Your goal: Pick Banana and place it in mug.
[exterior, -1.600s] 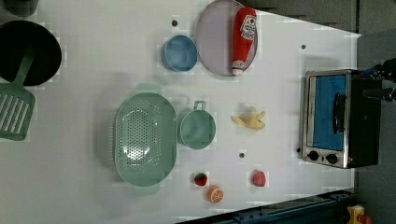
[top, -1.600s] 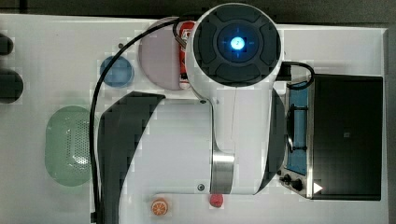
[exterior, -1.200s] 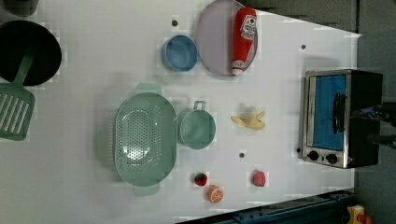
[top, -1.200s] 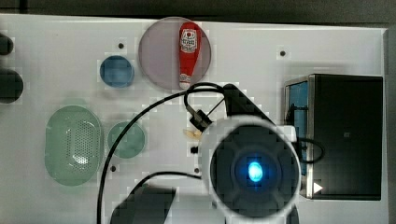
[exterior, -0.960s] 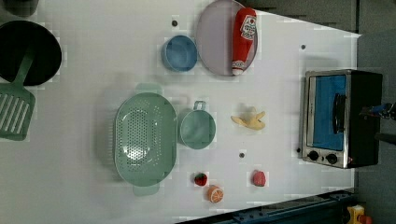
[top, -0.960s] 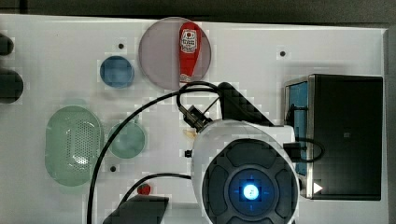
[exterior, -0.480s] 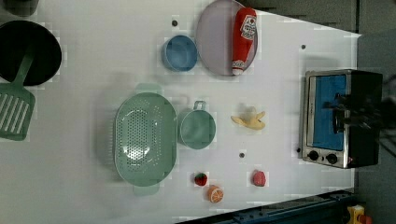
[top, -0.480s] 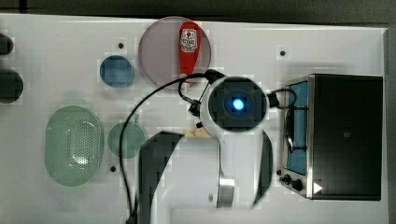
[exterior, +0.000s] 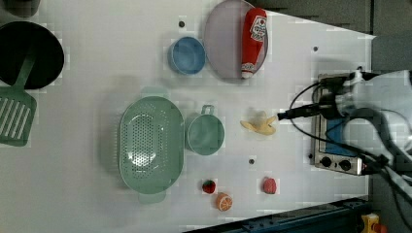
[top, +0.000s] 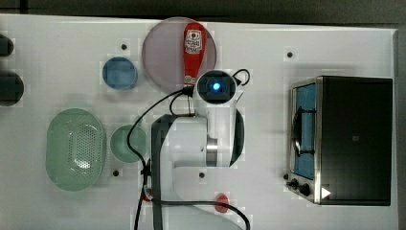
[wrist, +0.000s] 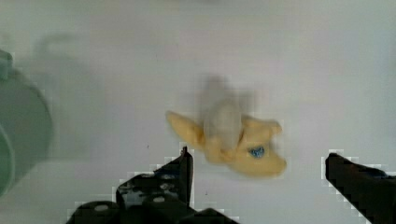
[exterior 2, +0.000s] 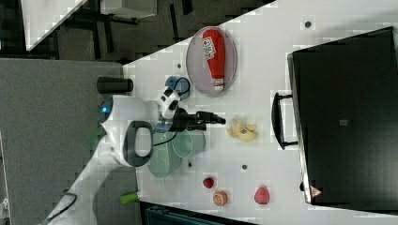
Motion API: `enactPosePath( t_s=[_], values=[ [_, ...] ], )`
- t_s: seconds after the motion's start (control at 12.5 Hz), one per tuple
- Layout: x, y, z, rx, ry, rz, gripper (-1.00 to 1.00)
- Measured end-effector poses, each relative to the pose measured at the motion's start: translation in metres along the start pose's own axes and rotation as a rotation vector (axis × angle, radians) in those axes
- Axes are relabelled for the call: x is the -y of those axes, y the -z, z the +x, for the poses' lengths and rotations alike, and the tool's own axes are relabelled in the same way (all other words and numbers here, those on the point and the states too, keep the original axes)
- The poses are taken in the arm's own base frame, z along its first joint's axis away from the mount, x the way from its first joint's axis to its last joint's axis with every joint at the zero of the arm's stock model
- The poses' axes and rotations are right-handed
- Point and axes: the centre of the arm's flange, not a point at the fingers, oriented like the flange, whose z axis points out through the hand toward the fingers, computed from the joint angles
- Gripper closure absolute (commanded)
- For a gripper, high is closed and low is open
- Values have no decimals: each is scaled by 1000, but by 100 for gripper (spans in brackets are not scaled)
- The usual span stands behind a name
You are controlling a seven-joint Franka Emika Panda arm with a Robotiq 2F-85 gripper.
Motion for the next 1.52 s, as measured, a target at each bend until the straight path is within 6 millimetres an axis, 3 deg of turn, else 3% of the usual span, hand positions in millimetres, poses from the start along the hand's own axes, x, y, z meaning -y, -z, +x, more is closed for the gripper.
enactPosePath(
  t_s=[0.48, 0.72, 0.88, 1.2, 1.52],
  values=[
    [7, -91, -11, -10, 174, -10, -100],
    [-5, -101, -12, -28, 171, -8, -93],
    [-9, -112, -12, -52, 170, -2, -43],
    [-1, -135, -31, -2, 209, -4, 54],
    [2, -124, -27, -34, 195, 3, 57]
  ],
)
